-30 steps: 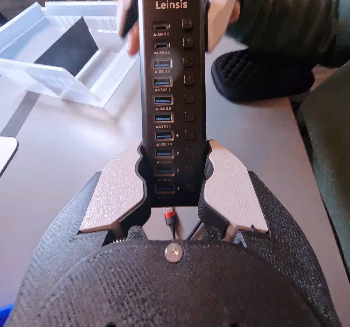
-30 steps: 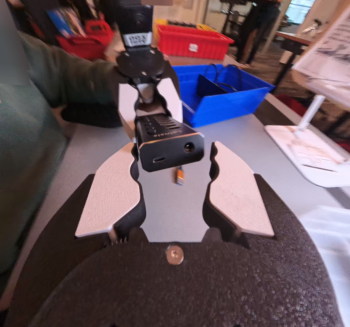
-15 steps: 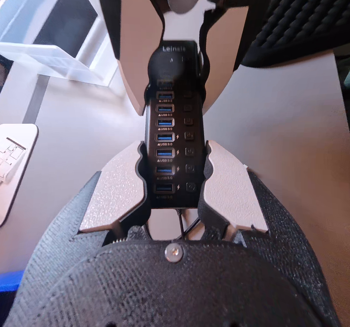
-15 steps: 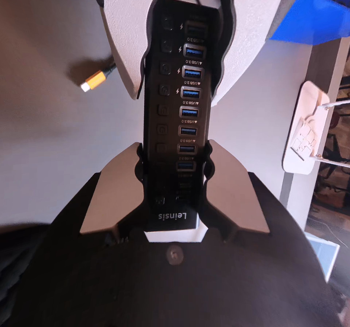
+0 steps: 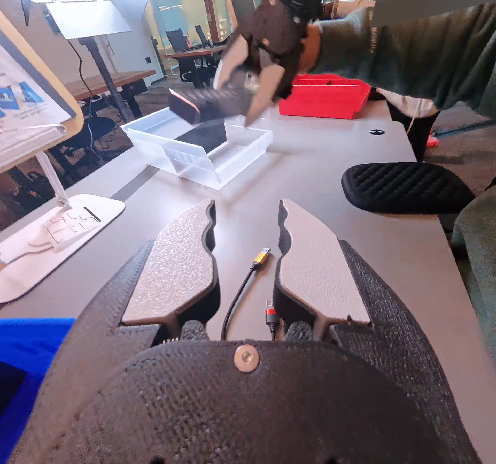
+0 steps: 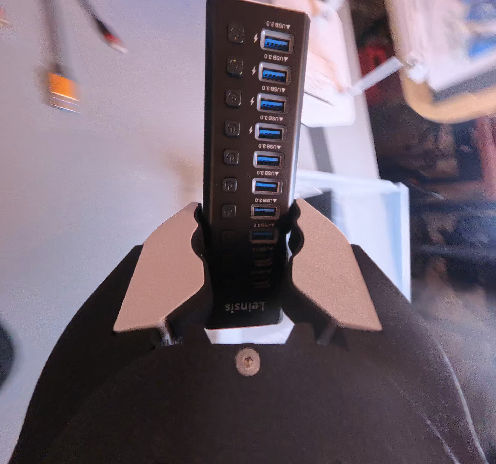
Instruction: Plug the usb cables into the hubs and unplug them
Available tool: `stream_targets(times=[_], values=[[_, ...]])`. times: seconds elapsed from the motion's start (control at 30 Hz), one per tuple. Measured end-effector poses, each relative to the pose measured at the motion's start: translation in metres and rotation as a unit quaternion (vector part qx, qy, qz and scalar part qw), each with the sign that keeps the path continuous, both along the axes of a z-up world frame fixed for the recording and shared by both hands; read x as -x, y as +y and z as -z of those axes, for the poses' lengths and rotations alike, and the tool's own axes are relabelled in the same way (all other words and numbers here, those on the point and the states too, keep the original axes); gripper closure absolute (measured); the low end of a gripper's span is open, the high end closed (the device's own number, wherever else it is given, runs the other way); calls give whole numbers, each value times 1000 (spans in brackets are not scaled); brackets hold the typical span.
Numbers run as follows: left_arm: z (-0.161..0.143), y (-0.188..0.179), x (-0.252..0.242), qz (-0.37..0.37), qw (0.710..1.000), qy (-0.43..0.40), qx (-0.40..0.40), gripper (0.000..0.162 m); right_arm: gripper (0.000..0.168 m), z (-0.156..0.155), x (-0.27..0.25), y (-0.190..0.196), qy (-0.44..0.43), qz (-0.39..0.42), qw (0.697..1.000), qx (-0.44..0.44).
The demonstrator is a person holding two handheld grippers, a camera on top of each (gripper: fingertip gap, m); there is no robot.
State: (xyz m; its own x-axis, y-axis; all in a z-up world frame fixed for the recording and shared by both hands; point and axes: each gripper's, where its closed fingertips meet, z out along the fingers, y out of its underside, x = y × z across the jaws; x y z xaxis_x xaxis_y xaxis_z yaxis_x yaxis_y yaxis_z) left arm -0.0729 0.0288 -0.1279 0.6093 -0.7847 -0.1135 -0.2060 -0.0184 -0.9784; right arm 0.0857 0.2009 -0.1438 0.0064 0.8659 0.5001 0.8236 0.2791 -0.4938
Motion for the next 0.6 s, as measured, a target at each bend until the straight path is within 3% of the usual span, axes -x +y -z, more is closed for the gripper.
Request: stream_targets(times=[0.13, 0.27, 0.43, 0.6], values=[[13, 4, 5, -18, 1000, -8, -12, 137, 106, -18, -44, 113, -24, 89, 995, -39], [20, 8, 14, -46, 999, 1, -29, 152, 106, 3, -65, 181, -78, 126, 989, -8], [44, 12, 26, -59, 998, 1, 15, 157, 106, 57, -71, 221, -147, 127, 977, 89], [61, 19, 35, -74, 996, 35, 30, 156, 106, 105, -68, 230, -218, 111, 955, 166]])
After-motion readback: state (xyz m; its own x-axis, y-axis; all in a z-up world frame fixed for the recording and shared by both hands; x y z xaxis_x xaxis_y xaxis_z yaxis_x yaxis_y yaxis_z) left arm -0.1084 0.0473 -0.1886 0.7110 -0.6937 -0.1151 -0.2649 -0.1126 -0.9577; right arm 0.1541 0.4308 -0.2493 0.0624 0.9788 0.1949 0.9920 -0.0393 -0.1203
